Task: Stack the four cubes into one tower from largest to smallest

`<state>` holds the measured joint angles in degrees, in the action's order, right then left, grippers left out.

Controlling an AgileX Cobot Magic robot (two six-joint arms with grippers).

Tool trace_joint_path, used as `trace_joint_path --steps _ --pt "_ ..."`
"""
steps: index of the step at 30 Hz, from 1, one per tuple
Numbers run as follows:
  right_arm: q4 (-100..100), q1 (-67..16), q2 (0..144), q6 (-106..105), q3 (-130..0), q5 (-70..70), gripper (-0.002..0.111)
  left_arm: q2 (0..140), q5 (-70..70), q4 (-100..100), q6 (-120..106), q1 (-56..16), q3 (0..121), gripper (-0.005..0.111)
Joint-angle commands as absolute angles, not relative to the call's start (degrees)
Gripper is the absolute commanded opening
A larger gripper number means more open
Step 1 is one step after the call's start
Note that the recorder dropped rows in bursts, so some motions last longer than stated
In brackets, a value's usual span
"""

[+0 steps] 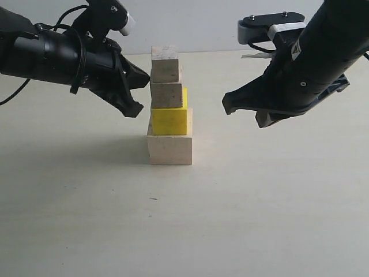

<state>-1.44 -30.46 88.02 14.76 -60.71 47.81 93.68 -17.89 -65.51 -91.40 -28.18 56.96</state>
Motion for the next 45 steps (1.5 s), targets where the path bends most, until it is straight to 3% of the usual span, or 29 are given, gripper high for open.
trace_joint_path --steps 1,22,36,45 --pt "-1.4 -30.2 87.7 14.1 -60.4 46.9 0.000 94.5 -17.2 -66.2 -91.7 -28.0 57.5 0.000" --pt "-1.1 -30.2 87.7 13.9 -60.4 46.8 0.000 96.7 -16.7 -64.7 -90.5 -28.0 58.6 0.000" --pt "0.0 -30.2 87.7 12.8 -60.4 46.7 0.000 82.0 -10.3 -56.0 -75.7 -28.0 49.9 0.000" --pt "0.0 -30.2 89.2 10.1 -60.3 44.6 0.000 72.3 -14.2 -53.9 -65.2 -28.0 46.2 0.000"
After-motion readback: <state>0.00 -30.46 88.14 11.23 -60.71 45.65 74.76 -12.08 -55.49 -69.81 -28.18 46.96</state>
